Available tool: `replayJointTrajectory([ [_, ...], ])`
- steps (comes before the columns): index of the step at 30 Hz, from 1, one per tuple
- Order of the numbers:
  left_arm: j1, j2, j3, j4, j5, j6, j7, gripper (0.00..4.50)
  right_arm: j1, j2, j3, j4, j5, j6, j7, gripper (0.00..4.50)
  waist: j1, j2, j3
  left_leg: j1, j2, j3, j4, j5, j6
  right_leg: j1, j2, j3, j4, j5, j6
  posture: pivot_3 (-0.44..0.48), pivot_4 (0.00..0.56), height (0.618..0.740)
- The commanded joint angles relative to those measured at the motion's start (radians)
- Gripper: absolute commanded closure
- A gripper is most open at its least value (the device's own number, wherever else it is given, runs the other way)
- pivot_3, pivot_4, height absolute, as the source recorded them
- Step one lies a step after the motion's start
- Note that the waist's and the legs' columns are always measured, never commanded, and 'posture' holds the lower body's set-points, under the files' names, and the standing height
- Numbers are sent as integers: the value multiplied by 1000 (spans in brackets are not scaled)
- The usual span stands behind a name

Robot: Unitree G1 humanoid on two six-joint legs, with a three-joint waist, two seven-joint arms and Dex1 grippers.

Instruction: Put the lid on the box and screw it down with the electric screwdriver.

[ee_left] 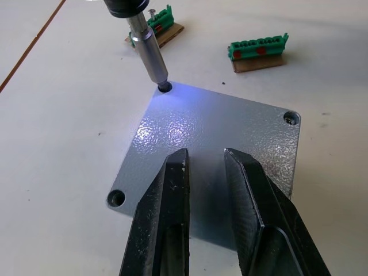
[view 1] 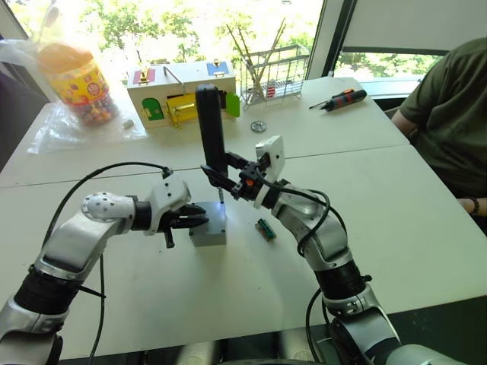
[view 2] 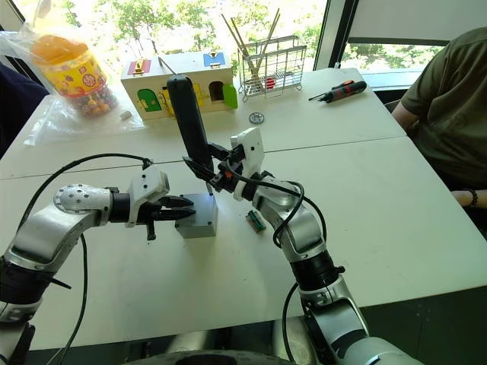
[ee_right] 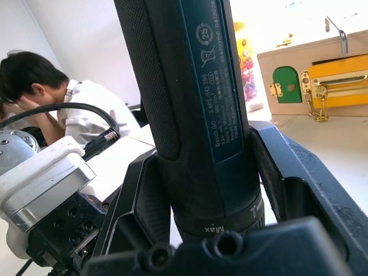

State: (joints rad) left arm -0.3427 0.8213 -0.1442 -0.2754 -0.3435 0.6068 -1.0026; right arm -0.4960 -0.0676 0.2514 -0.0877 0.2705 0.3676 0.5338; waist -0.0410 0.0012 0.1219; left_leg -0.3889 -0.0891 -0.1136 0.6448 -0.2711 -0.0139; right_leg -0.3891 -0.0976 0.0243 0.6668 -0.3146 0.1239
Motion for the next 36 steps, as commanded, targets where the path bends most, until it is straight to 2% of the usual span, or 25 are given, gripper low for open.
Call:
replayJointTrajectory([
  [1,6,0,-2,-2,11,-4,-1,3526,70,-19,36,117,-38,85,-13,2639,0,0,-1,0,0,0,0,0,1,0,0,0,0,0,0,0,150,740],
  [23,9,-27,-21,-5,24,-6,5,3526,80,-36,33,22,-40,35,-15,2639,1,2,-5,1,0,0,-1,-2,3,1,0,0,-1,0,0,0,150,740],
  [28,11,-24,-21,2,23,-7,-5,3526,-76,-46,-87,-175,93,246,-64,2639,6,3,-2,1,0,0,-1,-2,3,1,0,1,-2,0,0,0,150,740],
  [31,-9,-41,8,13,-13,11,-6,3526,-236,-97,-257,-287,254,445,-112,2639,17,4,8,-3,0,-1,-1,-1,3,-2,-1,1,-3,0,0,0,150,740],
  [34,-35,-61,36,20,-54,37,-5,3526,-337,-141,-381,-294,359,589,-167,2639,28,4,11,-13,0,-1,2,2,-2,-7,-1,0,-2,0,0,0,150,740],
  [36,-81,-85,65,24,-101,59,-2,3526,-436,-184,-512,-241,436,720,-232,2639,27,4,11,-18,0,-2,3,3,-4,-11,-1,0,-1,0,0,0,150,740],
])
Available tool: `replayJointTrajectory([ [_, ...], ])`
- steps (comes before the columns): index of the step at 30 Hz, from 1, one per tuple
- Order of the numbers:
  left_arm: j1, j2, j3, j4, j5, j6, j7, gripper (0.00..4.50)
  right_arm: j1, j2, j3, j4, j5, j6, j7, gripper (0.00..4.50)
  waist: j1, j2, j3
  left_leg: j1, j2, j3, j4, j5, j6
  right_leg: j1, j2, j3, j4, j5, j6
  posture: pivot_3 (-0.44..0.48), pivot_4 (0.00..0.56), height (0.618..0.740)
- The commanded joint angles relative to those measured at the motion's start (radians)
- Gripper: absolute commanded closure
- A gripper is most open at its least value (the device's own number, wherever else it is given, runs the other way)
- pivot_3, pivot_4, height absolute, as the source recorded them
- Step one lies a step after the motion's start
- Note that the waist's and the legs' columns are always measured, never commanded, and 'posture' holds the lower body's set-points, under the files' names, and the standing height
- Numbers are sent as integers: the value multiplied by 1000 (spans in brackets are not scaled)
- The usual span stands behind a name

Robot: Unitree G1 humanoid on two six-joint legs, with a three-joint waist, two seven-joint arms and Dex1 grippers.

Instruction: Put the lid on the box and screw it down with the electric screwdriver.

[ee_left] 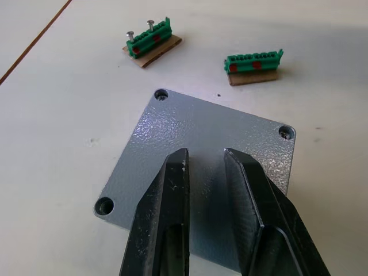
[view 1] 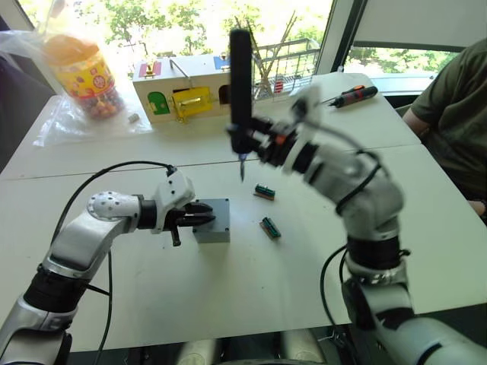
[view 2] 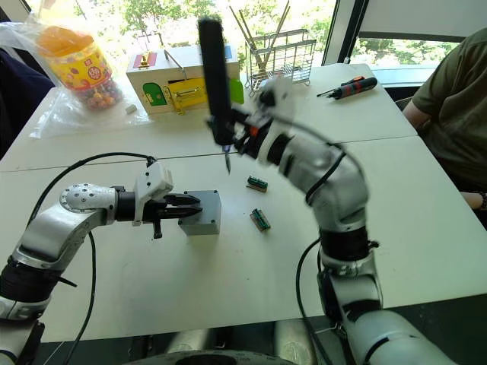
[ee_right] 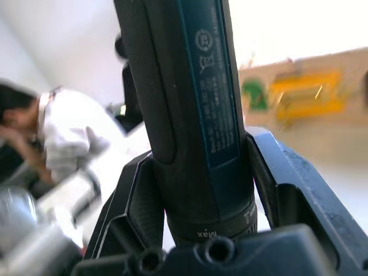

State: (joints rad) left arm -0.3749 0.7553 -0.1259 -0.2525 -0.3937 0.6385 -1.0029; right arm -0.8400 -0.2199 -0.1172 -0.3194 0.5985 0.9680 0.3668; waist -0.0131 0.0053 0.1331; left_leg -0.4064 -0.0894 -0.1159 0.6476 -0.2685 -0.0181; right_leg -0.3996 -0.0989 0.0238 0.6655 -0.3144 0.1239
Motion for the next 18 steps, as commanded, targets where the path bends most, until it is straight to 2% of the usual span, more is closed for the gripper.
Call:
replayJointTrajectory([
  [1,-73,-31,58,2,-71,38,-1,3526,-130,-62,-193,19,134,163,-80,2639,-1,-1,1,-1,0,0,0,0,-1,-2,0,0,0,0,0,0,150,740],
  [3,-115,-44,64,-10,-98,56,-5,3526,-167,-140,-250,72,156,232,-83,2639,2,-4,2,-3,0,0,0,1,-1,-2,0,0,0,0,0,0,150,740],
  [4,-136,-48,58,-23,-104,60,-10,3526,-162,-218,-244,110,155,284,-51,2639,2,-4,3,-3,0,0,1,1,-1,-2,-1,0,0,0,0,0,150,740],
  [7,-176,-34,22,-76,-104,52,-41,3526,-98,-510,-115,260,115,485,55,2639,4,-5,4,-3,-1,1,0,1,-1,-1,-2,0,-1,0,0,0,150,740],
  [10,-198,-14,-10,-99,-82,26,-79,3526,-62,-707,28,370,137,600,191,2639,-2,-3,10,-3,-1,4,0,-2,4,0,-3,0,-4,0,0,0,150,740],
  [13,-225,-5,-59,-89,-31,-22,-101,3526,-47,-803,139,466,136,609,313,2639,-18,0,20,-3,0,9,0,-3,7,-2,-4,2,-3,0,0,0,150,740],
  [18,-227,-28,-100,-92,-15,-40,-106,3526,-62,-811,299,599,50,536,412,2639,-34,0,23,-3,2,10,0,-3,7,-4,-1,2,-1,0,0,0,150,740],
])
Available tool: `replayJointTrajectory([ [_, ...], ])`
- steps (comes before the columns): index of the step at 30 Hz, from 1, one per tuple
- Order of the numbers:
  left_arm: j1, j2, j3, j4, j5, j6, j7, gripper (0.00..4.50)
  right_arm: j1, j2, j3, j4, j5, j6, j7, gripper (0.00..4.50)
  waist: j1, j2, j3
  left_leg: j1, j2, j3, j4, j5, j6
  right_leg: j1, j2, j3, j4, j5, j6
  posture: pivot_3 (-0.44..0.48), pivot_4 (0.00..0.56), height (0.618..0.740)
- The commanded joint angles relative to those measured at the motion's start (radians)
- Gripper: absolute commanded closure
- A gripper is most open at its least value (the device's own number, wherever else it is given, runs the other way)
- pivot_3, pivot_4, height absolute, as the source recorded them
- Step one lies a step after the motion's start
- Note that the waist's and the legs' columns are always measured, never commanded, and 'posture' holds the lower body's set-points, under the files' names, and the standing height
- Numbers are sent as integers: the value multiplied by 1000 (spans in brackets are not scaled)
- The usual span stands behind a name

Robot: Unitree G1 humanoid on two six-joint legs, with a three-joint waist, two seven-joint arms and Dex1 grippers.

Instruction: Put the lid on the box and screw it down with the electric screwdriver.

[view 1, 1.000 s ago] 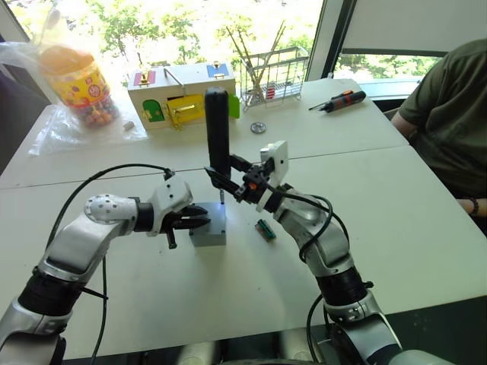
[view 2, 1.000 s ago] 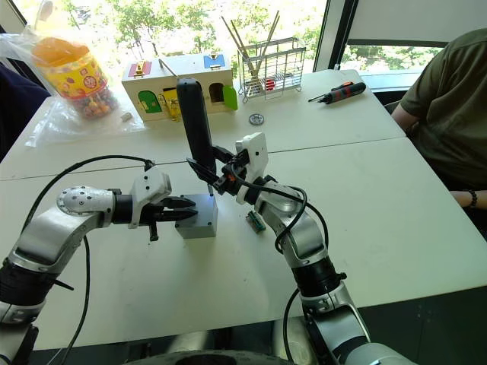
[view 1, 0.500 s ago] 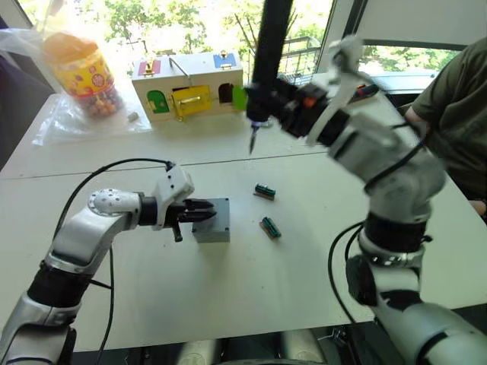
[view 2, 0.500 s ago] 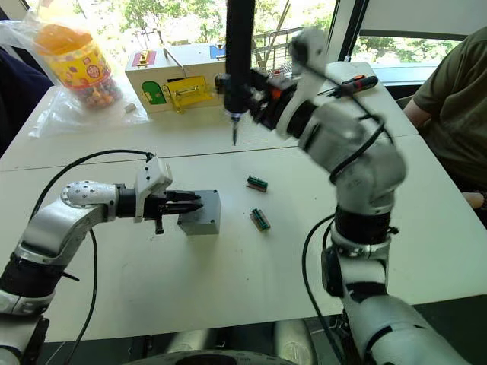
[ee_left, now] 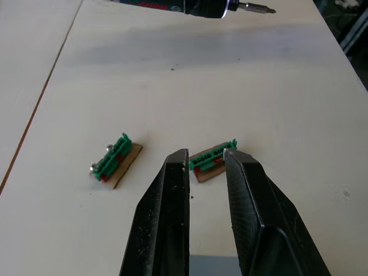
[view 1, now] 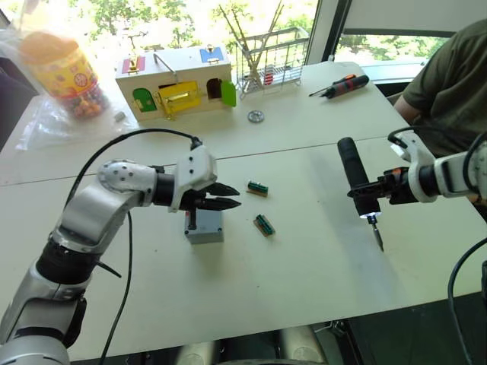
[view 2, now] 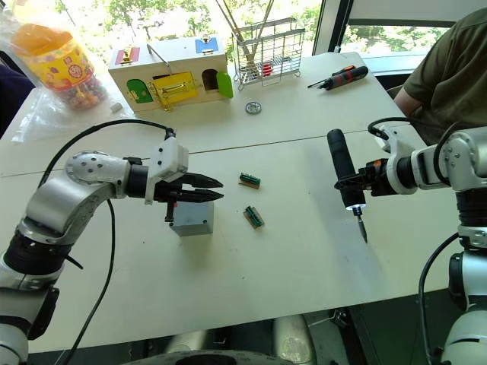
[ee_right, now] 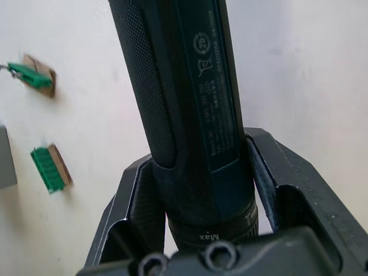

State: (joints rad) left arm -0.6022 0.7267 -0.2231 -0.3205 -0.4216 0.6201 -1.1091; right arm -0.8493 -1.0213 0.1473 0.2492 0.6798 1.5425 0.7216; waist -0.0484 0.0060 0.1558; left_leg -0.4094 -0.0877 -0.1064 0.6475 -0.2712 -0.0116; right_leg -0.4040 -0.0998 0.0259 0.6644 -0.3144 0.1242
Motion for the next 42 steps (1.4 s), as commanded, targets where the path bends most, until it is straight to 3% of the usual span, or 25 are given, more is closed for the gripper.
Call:
replayJointTrajectory([
  [1,8,0,-5,-27,18,-27,3,3526,-62,0,55,52,-43,-42,71,2639,3,0,1,0,0,0,0,0,0,0,0,0,0,0,0,0,150,740],
  [13,103,-12,8,-85,34,-12,78,3526,-165,91,239,239,-233,-153,172,2639,32,-1,1,-2,-1,-1,3,2,-4,-1,0,0,0,0,0,0,150,740],
  [15,103,-1,19,-77,37,-12,79,3556,-159,98,253,243,-259,-172,185,1638,33,-1,1,-2,-1,-1,3,2,-4,-1,1,0,0,0,0,0,150,740],
  [19,105,40,84,-36,27,-11,80,3556,-130,92,270,209,-299,-201,206,185,33,-2,1,-2,-1,-1,4,2,-4,0,1,0,1,0,0,0,150,740],
  [20,105,45,95,-30,24,-10,81,3556,-127,92,267,203,-303,-200,211,27,34,-2,1,-2,-1,-1,4,2,-4,0,1,-1,1,0,0,0,150,740],
  [28,99,133,236,121,28,-31,76,3556,-111,128,128,151,-314,-194,143,27,34,-3,1,-1,-1,-2,5,2,-5,0,0,-1,1,0,0,0,150,740],
  [32,101,160,256,185,34,-63,56,3556,-97,135,62,42,-292,-171,117,27,35,-3,1,-2,-1,-2,3,2,-5,-1,0,-1,1,0,0,0,150,740],
  [37,163,203,254,240,59,-82,34,3556,-58,103,-12,-262,-232,-286,180,27,31,-3,1,-2,-1,-2,2,3,-5,-3,-1,-1,2,0,0,0,150,740],
  [42,265,236,239,210,78,-71,33,3556,139,101,-14,-676,-131,-454,290,27,33,-3,1,-2,0,-3,1,2,-5,-3,-1,-2,1,0,0,0,150,740],
])
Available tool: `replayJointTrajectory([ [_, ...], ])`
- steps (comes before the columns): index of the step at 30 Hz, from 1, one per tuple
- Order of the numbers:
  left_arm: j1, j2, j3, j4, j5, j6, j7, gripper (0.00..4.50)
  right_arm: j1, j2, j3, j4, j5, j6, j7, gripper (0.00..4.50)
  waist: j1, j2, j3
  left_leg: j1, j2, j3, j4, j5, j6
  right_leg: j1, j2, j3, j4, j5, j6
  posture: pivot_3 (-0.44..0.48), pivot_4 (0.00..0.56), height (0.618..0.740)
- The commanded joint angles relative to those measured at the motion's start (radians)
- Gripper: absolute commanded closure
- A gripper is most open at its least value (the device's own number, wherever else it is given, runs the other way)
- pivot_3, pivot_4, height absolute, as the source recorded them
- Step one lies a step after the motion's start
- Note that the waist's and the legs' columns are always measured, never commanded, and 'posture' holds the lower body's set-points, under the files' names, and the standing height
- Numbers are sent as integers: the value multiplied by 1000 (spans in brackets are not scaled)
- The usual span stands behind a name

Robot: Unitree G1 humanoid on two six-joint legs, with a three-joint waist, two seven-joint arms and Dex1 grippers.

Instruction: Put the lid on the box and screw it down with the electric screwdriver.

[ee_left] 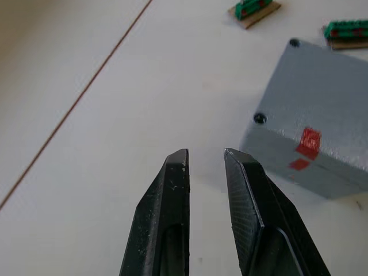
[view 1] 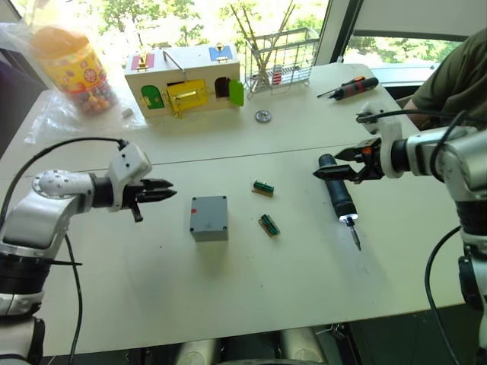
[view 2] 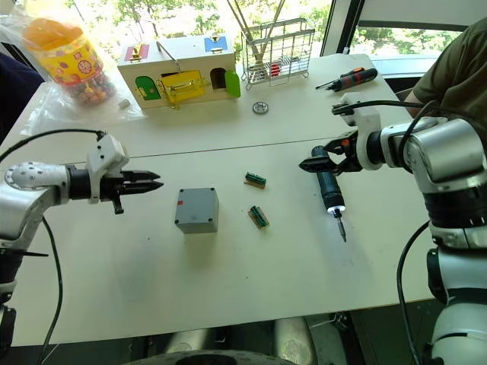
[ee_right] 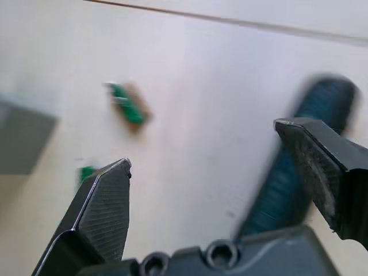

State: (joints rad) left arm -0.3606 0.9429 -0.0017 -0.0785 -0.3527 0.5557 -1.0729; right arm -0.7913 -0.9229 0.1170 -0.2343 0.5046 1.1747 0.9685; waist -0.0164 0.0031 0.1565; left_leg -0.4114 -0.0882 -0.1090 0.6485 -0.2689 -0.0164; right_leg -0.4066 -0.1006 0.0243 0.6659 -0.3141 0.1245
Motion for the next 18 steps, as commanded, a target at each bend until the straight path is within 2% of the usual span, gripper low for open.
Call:
replayJointTrajectory([
  [1,36,18,18,-39,10,-3,-1,3556,118,9,34,-239,45,-109,44,27,3,-1,0,0,0,0,0,0,0,0,0,0,0,0,0,0,150,740],
  [4,74,-2,5,-56,22,-1,22,3556,225,106,80,-336,109,-116,25,27,5,-2,-1,0,0,-1,3,-2,4,3,-1,0,0,0,0,0,150,740],
  [7,115,-26,-14,-139,3,41,42,3556,281,215,199,-319,36,-144,-65,27,5,-2,-1,0,-1,-1,3,-2,3,3,-1,0,1,0,0,0,150,740],
  [11,121,-48,-21,-175,2,70,61,3556,279,310,269,-245,-11,-163,-130,27,4,-2,-1,0,-1,-1,4,0,0,3,-1,0,1,0,0,0,150,740],
  [18,94,-83,-70,-164,43,56,88,3556,231,401,327,-160,-68,-173,-177,27,2,-2,-1,0,-1,-2,3,1,-2,2,-1,-1,1,0,0,0,150,740],
])
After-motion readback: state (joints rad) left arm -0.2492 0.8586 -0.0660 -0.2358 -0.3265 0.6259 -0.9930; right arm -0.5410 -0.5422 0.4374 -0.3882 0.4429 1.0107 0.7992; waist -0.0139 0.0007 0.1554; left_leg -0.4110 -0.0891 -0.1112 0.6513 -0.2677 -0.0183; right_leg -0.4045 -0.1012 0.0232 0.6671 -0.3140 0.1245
